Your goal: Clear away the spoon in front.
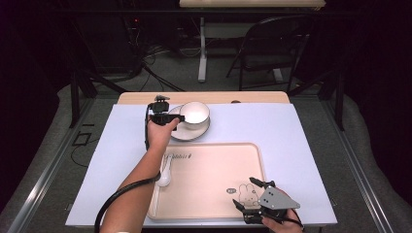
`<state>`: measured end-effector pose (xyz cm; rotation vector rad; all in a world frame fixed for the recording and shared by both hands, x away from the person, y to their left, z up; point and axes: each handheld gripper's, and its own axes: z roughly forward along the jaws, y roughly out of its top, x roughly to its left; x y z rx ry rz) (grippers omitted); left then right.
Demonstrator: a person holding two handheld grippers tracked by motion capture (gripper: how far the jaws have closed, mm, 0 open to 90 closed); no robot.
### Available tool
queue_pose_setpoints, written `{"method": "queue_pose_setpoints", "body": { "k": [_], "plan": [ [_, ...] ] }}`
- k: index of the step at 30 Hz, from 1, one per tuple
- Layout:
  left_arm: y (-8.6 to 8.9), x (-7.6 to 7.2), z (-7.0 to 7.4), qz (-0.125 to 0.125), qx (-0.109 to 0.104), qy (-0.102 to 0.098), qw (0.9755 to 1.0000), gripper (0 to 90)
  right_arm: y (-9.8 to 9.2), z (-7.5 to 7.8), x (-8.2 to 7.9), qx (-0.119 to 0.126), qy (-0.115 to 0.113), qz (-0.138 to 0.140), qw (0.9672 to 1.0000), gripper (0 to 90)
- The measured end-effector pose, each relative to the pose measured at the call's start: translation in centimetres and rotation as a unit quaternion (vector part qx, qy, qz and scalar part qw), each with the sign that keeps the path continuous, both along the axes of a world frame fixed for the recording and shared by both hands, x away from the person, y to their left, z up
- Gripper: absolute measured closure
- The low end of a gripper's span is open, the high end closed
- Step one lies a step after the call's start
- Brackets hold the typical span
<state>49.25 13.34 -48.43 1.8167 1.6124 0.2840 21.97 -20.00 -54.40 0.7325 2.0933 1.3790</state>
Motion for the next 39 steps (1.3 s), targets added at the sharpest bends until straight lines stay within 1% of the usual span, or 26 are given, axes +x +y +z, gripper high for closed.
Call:
{"method": "queue_pose_setpoints", "body": {
  "k": [12,16,22,25,28,30,33,37,39],
  "plan": [
    [-1.6,1.5,-0.5,-0.005,-0.015,0.012,0.9998,32.1,-0.1,0.0,0.0,0.001,0.001,-0.002,1.0000,14.2],
    [-2.0,2.1,-0.9,0.001,-0.017,0.020,0.9996,32.8,-0.1,0.0,0.0,0.004,0.002,-0.004,1.0000,14.2],
    [-2.2,2.8,-1.6,0.014,-0.012,0.027,0.9995,35.6,-0.2,0.0,0.0,0.005,0.003,-0.004,1.0000,14.2],
    [-2.3,3.0,-2.0,0.019,-0.008,0.027,0.9994,36.3,-0.2,0.0,0.0,0.006,0.003,-0.005,1.0000,14.2],
    [-2.3,3.2,-2.3,0.018,-0.005,0.032,0.9993,36.3,-0.2,0.0,0.0,0.007,0.004,-0.005,1.0000,14.2],
    [-2.4,3.3,-2.5,0.019,-0.007,0.034,0.9992,36.7,-0.2,0.0,0.0,0.007,0.004,-0.005,1.0000,14.2],
    [-2.4,3.5,-2.6,0.018,-0.014,0.030,0.9993,36.7,-0.3,0.0,0.1,0.007,0.005,-0.005,0.9999,14.2],
    [-2.5,3.7,-2.8,0.021,-0.013,0.033,0.9992,36.9,-0.3,0.0,0.1,0.007,0.004,-0.005,1.0000,14.2],
    [-2.5,3.8,-2.9,0.027,-0.012,0.033,0.9990,38.7,-0.3,0.0,0.1,0.007,0.004,-0.005,1.0000,14.2]
  ]
}}
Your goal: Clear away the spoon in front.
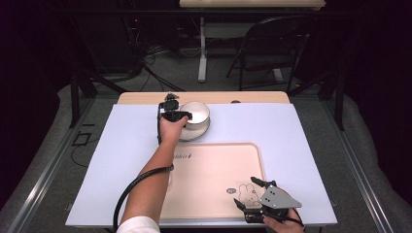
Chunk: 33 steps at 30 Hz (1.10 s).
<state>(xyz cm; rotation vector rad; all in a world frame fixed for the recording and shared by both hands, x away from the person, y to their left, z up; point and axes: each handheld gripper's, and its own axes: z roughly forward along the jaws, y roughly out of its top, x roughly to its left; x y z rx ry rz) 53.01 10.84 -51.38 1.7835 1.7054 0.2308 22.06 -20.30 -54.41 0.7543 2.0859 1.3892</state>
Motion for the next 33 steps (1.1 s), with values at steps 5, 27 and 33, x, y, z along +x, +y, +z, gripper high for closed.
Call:
{"method": "queue_pose_setpoints", "body": {
  "k": [5,27,33],
  "plan": [
    [0.2,0.1,-0.4,0.017,-0.004,0.009,0.9998,45.0,0.0,0.0,0.0,-0.001,0.000,-0.001,1.0000,14.2],
    [-0.3,0.6,-1.0,0.028,-0.001,0.002,0.9996,70.0,0.0,0.0,0.1,0.000,0.001,0.002,1.0000,14.2],
    [-0.4,0.8,-1.1,0.040,0.004,0.008,0.9992,76.8,-0.1,0.0,0.2,0.000,0.003,0.002,1.0000,14.2]
  ]
}}
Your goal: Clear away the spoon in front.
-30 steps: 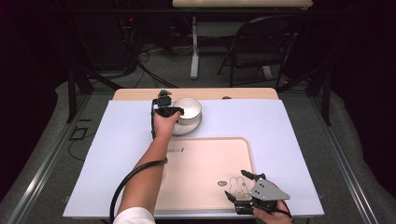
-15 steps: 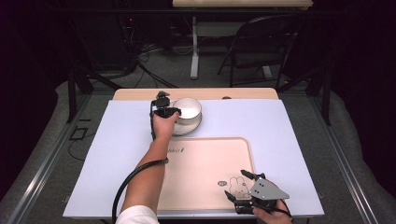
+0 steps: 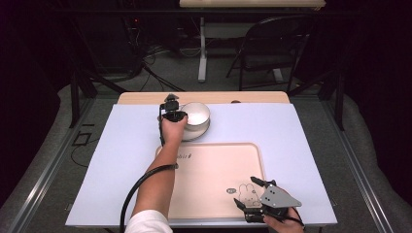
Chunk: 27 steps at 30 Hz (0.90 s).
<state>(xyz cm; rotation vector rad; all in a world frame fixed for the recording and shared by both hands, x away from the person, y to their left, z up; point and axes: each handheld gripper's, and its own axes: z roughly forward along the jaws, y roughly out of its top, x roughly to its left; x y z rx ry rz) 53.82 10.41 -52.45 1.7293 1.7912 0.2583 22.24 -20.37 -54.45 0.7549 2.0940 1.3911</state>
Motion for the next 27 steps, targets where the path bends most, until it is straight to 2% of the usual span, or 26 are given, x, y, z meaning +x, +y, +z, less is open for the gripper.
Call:
{"method": "queue_pose_setpoints", "body": {
  "k": [2,10,13,17,20,27],
  "plan": [
    [0.0,0.1,-0.1,0.002,0.001,0.000,1.0000,78.3,-0.1,0.0,0.0,0.003,-0.001,-0.001,1.0000,14.2],
    [0.4,0.1,0.0,0.016,-0.023,0.007,0.9996,80.5,0.0,0.1,0.0,0.002,-0.001,0.001,1.0000,14.2],
    [0.5,0.3,0.2,0.015,-0.028,0.021,0.9993,80.9,0.1,0.1,0.0,0.000,-0.002,0.001,1.0000,14.2],
    [0.8,0.2,0.5,0.012,-0.038,0.029,0.9988,81.3,0.0,0.1,-0.1,0.001,-0.001,0.000,1.0000,14.2],
    [0.8,0.1,0.9,0.009,-0.027,0.033,0.9991,81.4,0.0,0.1,0.0,0.000,-0.003,-0.001,1.0000,14.2],
    [1.6,-0.3,1.7,0.015,-0.046,0.045,0.9978,81.4,0.1,0.1,-0.1,0.001,-0.001,-0.001,1.0000,14.2]
  ]
}}
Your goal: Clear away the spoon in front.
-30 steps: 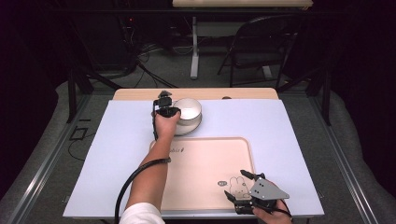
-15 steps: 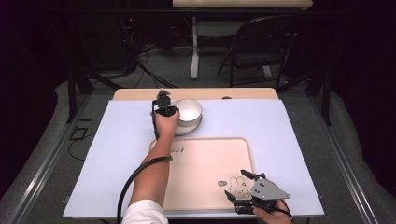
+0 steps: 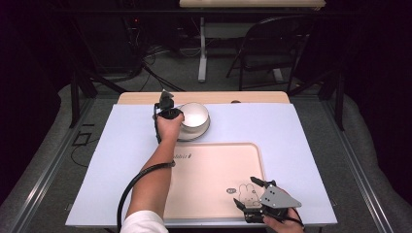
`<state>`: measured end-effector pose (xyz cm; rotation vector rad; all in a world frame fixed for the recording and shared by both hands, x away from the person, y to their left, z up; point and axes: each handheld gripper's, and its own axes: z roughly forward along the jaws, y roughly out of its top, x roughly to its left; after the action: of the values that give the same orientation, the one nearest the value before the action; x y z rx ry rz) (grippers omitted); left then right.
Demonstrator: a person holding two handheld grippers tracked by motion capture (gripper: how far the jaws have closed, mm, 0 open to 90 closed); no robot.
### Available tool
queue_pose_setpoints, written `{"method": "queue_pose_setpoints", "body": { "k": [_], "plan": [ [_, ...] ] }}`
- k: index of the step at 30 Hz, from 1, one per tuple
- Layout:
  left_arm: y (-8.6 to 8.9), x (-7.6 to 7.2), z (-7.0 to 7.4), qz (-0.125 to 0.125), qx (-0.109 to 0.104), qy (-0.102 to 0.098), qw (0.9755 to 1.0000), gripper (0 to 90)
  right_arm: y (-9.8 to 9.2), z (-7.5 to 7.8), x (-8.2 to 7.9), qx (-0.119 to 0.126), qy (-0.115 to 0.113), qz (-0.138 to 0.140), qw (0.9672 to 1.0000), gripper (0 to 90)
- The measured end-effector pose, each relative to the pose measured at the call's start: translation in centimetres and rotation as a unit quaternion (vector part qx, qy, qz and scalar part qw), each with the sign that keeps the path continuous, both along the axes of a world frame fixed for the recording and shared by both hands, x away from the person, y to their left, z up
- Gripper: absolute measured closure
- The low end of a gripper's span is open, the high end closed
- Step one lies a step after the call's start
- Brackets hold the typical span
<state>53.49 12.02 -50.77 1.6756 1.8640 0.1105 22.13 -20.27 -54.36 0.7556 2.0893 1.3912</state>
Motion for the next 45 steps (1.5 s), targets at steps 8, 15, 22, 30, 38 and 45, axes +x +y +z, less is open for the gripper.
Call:
{"method": "queue_pose_setpoints", "body": {
  "k": [8,15,22,30,38,45],
  "plan": [
    [0.1,-0.9,1.3,-0.017,0.001,0.007,0.9998,81.1,0.0,0.0,-0.1,-0.001,-0.001,0.000,1.0000,14.2],
    [-0.1,-1.7,2.1,-0.041,-0.004,0.009,0.9991,80.9,-0.1,0.0,-0.1,-0.002,-0.001,-0.002,1.0000,14.2],
    [-0.5,-2.5,2.8,-0.059,-0.003,0.007,0.9982,80.8,0.0,0.0,-0.1,-0.001,-0.003,-0.001,1.0000,14.2],
    [-1.4,-3.4,3.4,-0.085,-0.002,0.006,0.9964,80.5,0.0,0.0,-0.1,-0.001,-0.003,-0.001,1.0000,14.2],
    [-2.6,-4.1,3.5,-0.107,-0.002,0.005,0.9943,80.5,0.0,0.0,-0.2,-0.001,-0.004,-0.001,1.0000,14.2],
    [-4.7,-4.6,3.5,-0.132,-0.004,0.004,0.9912,80.5,0.2,0.1,-0.2,-0.002,-0.004,0.001,1.0000,14.2]
  ]
}}
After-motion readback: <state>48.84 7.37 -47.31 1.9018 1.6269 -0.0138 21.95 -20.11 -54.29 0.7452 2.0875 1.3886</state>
